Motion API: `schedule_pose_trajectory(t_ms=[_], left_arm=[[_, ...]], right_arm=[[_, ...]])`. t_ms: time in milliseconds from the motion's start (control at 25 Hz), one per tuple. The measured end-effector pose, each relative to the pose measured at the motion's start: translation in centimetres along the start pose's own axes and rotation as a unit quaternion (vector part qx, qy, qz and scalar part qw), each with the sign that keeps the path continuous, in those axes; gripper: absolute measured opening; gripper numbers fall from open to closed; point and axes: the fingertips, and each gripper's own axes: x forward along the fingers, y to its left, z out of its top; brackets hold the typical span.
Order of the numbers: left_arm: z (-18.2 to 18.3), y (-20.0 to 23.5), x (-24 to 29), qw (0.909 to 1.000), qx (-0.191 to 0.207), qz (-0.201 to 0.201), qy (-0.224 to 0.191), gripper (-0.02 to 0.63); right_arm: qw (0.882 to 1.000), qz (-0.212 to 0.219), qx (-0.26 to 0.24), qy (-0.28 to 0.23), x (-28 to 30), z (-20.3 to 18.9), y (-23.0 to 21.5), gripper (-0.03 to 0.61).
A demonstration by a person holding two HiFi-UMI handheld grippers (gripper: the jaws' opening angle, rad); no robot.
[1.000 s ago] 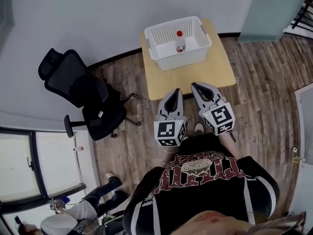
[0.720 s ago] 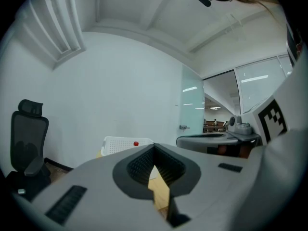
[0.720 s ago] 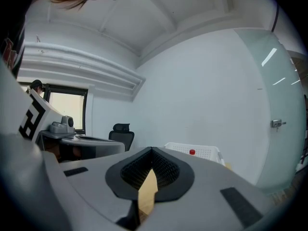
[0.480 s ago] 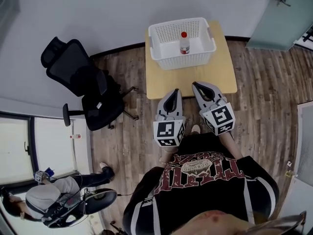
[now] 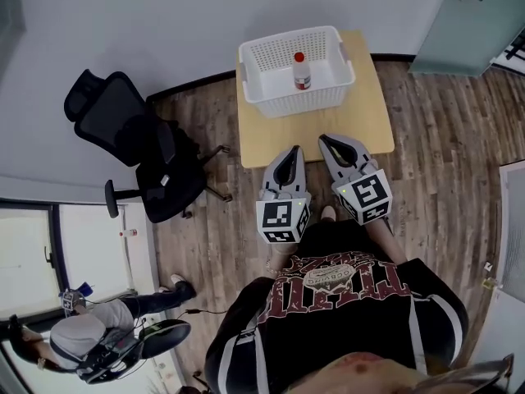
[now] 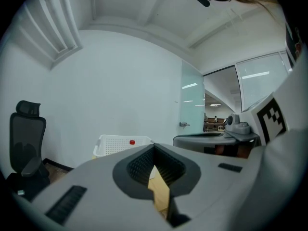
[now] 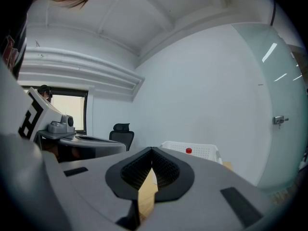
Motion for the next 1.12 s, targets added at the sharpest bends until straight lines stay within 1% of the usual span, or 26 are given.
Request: schedule_pose_trajectory(t_ms=[400, 840, 1120], left_arm=[[1.3, 1.4, 2.9, 0.9997, 0.001, -0.025, -0.005, 0.028], [2.7, 4.9, 6.6, 0.9984, 0.004, -0.056, -0.007, 0.028], [3.3, 7.6, 8.8, 0.9968, 0.006, -0.079, -0.004, 0.028]], right_arm=[[1.000, -0.025, -0.001, -0.001, 2.2, 0.7, -1.9, 0.017], [0.998, -0.061, -0.002, -0.002, 6.5, 1.8, -4.1, 0.017], [0.997, -0.081, -0.003, 0.001, 10.0, 2.2, -4.6, 0.017]])
